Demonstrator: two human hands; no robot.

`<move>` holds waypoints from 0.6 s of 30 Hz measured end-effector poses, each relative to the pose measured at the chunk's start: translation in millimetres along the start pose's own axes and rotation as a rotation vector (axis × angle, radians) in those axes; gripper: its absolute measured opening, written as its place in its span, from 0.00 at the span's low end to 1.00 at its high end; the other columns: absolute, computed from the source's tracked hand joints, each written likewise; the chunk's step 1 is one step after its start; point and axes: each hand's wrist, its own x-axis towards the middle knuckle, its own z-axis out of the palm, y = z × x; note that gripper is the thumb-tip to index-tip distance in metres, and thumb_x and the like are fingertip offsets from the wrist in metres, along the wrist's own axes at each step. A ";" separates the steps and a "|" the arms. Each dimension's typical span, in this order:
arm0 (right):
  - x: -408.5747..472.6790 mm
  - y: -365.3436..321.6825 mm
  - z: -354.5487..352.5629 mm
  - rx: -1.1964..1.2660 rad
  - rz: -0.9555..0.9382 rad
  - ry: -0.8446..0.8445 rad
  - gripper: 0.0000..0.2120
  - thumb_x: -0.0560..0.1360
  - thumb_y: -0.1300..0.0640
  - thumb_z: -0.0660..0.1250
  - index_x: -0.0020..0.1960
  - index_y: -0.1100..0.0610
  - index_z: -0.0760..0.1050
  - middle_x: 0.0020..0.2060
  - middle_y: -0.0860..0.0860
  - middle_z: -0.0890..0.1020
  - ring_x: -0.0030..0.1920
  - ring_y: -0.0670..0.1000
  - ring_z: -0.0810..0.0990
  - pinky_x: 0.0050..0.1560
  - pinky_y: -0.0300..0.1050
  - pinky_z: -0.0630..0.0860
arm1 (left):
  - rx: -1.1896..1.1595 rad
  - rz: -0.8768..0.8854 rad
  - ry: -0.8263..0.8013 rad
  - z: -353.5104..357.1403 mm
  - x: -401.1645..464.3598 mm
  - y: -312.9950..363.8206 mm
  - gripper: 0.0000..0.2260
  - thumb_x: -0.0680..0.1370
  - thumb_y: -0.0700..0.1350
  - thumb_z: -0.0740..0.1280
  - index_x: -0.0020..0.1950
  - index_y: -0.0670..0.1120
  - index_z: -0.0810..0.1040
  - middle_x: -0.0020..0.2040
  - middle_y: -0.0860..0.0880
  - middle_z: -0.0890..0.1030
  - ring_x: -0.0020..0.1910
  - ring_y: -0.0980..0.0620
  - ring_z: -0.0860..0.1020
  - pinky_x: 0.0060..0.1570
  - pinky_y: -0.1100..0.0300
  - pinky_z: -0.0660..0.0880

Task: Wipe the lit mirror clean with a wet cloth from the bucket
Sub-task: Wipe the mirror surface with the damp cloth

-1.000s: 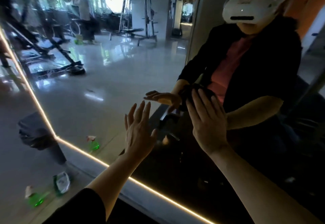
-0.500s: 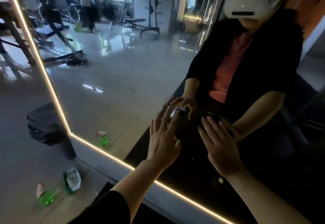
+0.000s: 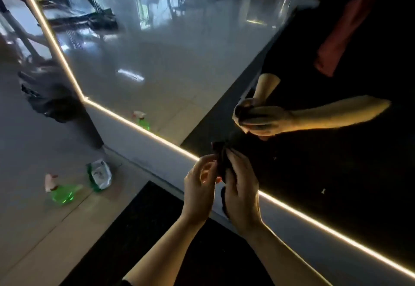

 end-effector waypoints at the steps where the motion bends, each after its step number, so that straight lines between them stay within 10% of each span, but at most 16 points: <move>1: 0.7 10.3 12.3 0.044 0.070 0.030 0.17 0.81 0.66 0.60 0.69 0.56 0.72 0.65 0.51 0.75 0.63 0.41 0.75 0.57 0.32 0.75 | -0.077 -0.053 -0.010 -3.5 2.0 -12.7 0.09 0.81 0.47 0.62 0.58 0.47 0.78 0.50 0.49 0.84 0.51 0.53 0.83 0.47 0.57 0.80; 6: -8.3 58.0 67.2 0.214 0.203 -0.038 0.12 0.82 0.64 0.61 0.60 0.49 0.71 0.53 0.40 0.79 0.55 0.35 0.77 0.50 0.29 0.74 | -0.242 -0.155 0.053 -29.0 4.9 -83.4 0.12 0.81 0.49 0.62 0.59 0.44 0.76 0.50 0.46 0.83 0.49 0.50 0.83 0.40 0.63 0.78; 18: -22.8 147.5 148.2 0.324 0.201 -0.170 0.09 0.81 0.64 0.61 0.58 0.54 0.73 0.49 0.50 0.82 0.50 0.44 0.82 0.50 0.33 0.77 | -0.308 -0.042 0.334 -45.7 26.4 -206.2 0.08 0.81 0.43 0.63 0.58 0.44 0.78 0.49 0.42 0.84 0.46 0.47 0.83 0.45 0.56 0.79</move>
